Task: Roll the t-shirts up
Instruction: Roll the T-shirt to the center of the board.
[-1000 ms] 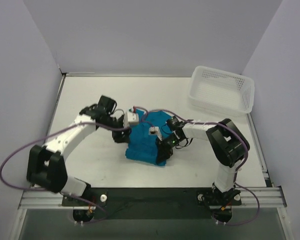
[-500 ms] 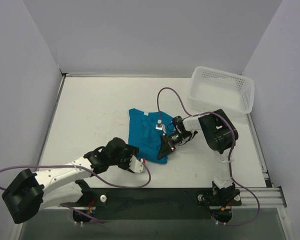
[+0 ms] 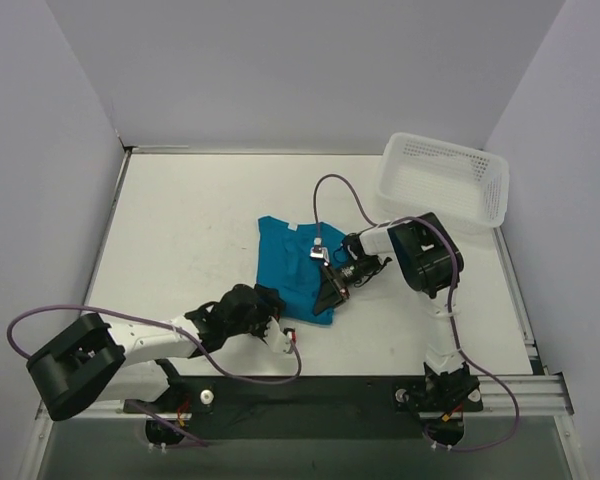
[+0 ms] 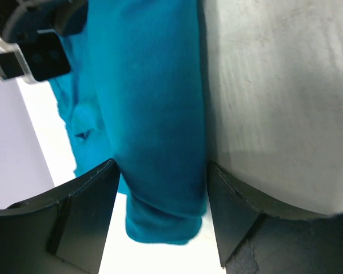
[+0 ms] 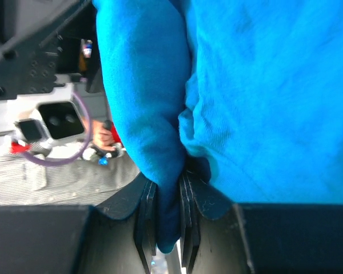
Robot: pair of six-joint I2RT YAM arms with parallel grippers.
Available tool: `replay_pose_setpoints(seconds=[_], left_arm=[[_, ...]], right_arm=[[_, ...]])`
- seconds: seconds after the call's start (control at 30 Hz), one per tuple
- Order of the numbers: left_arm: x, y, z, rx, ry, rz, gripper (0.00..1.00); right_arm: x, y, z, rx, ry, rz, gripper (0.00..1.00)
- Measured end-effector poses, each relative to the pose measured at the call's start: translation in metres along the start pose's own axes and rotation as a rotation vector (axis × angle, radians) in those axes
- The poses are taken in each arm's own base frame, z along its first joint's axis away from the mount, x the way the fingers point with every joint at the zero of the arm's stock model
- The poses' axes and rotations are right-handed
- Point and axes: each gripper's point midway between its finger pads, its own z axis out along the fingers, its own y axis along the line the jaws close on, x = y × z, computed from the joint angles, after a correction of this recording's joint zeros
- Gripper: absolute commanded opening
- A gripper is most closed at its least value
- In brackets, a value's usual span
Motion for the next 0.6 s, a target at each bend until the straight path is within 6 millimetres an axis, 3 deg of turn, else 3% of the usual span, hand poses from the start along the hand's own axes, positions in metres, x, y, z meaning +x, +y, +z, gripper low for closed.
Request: replay_pose_setpoints(seconds=[0.13,0.17,0.27,0.3,0.4,0.47,0.53,0.6], left_arm=[[0.000,0.007,0.012,-0.032,0.005,0.050,0.53],[0.001,0.007,0.015,-0.030,0.012,0.060,0.42],[0.004,0.005,0.022,0.004,0.031,0.071,0.34],[0.004,0.004,0.024,0.023,0.038,0.067,0.30],[0.002,0.005,0.025,0.096,0.048,0.027,0.22],[-0.001,0.005,0.024,0.154,0.043,-0.006,0.22],[-0.005,0.003,0.021,0.217,0.027,-0.039,0.21],[-0.009,-0.003,0.018,0.303,0.000,-0.079,0.20]], right_arm=[[-0.001,0.002,0.000,-0.018,0.010,0.011,0.06],[0.000,0.003,-0.001,-0.020,0.012,0.009,0.10],[0.002,0.003,-0.001,-0.021,0.016,0.006,0.21],[0.002,0.003,-0.001,-0.021,0.016,0.005,0.28],[0.003,0.002,-0.001,-0.015,0.021,-0.002,0.34],[0.004,0.004,-0.002,-0.012,0.023,-0.010,0.41],[0.003,0.005,-0.004,0.018,0.029,-0.043,0.50],[-0.002,0.008,-0.009,0.064,0.023,-0.095,0.75]])
